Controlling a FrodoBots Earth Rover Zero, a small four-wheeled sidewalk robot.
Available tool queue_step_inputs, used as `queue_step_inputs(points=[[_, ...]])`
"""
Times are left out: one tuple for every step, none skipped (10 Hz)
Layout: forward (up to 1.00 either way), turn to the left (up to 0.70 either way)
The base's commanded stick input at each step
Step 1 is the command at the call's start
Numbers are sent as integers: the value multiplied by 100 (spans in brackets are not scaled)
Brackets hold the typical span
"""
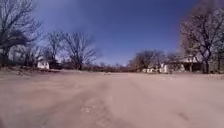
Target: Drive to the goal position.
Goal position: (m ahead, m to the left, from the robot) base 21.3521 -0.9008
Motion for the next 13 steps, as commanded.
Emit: queue_step_inputs(points=[[100,0],[100,0],[100,0],[100,0],[100,0],[100,-11],[100,-27],[100,-27],[100,-27],[100,-27],[100,-10],[100,0],[100,0]])
